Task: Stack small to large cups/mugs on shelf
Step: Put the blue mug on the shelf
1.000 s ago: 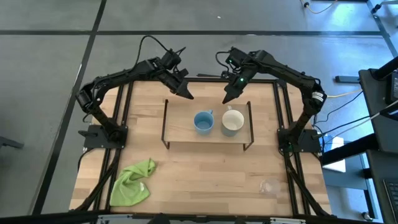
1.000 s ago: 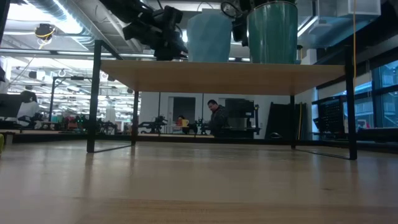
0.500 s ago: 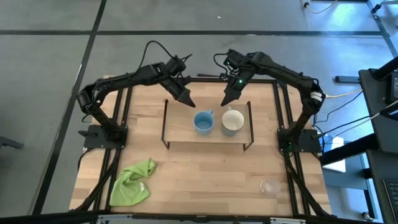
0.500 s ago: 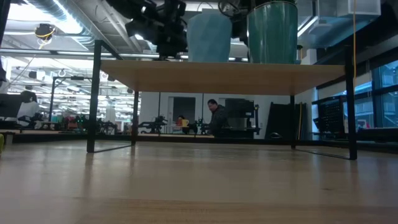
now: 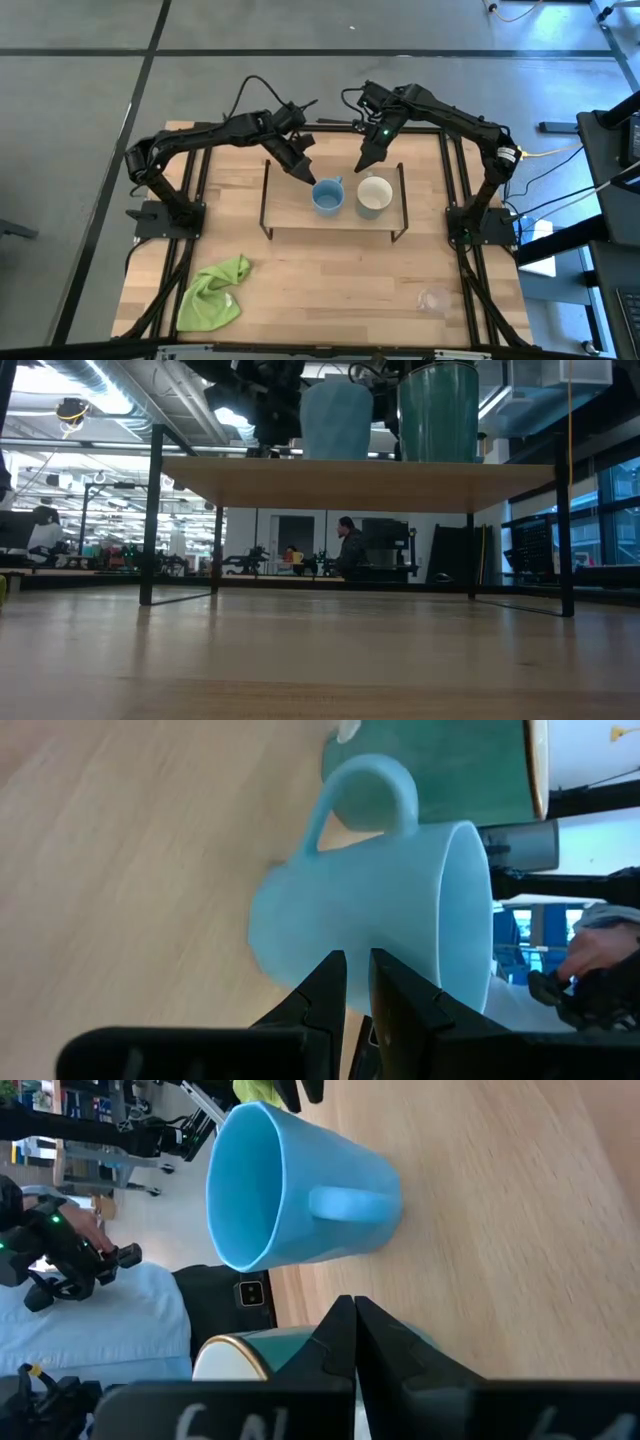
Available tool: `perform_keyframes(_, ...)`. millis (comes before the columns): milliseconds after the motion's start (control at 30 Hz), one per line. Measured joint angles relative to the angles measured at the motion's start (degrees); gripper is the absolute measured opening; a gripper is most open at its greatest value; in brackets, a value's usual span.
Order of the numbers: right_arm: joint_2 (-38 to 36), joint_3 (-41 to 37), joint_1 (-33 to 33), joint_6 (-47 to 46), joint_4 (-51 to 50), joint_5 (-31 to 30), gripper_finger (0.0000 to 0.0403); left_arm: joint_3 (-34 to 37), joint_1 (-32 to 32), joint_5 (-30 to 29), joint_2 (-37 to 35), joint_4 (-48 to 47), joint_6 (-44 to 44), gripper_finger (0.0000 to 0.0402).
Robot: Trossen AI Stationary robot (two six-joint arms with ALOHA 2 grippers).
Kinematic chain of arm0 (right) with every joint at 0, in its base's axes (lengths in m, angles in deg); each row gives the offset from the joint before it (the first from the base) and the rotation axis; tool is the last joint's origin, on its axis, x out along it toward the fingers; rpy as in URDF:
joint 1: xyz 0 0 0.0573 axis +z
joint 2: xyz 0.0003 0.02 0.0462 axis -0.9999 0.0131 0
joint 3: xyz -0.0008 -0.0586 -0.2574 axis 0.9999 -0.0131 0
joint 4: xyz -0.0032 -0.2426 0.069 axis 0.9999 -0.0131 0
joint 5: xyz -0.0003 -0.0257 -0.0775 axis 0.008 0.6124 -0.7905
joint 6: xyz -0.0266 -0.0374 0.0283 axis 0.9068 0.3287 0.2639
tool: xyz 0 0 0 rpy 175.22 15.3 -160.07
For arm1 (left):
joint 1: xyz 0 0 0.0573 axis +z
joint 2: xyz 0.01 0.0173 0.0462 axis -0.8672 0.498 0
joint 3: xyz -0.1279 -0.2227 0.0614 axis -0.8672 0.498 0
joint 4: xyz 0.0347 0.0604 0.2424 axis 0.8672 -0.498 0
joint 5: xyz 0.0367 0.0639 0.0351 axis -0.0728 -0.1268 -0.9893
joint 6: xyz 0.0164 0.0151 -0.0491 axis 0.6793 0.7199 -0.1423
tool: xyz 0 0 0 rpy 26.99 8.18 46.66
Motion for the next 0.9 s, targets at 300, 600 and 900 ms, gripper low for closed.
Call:
perform_keyframes(300,0.6,0.0,0.0,3.0,-0.1,3.0,0.0004,0.0,-0.8,-2.3,0.0,0.0,-1.5,0.0042)
perform_keyframes(600,3.8,0.0,0.3,4.5,0.1,5.6,0.0004,0.0,-0.8,-3.1,0.0,0.0,-1.5,0.0042)
perform_keyframes(900,4.2,0.0,1.6,4.7,0.8,5.5,0.0004,0.0,-0.7,-3.1,0.0,0.5,-1.0,0.0042)
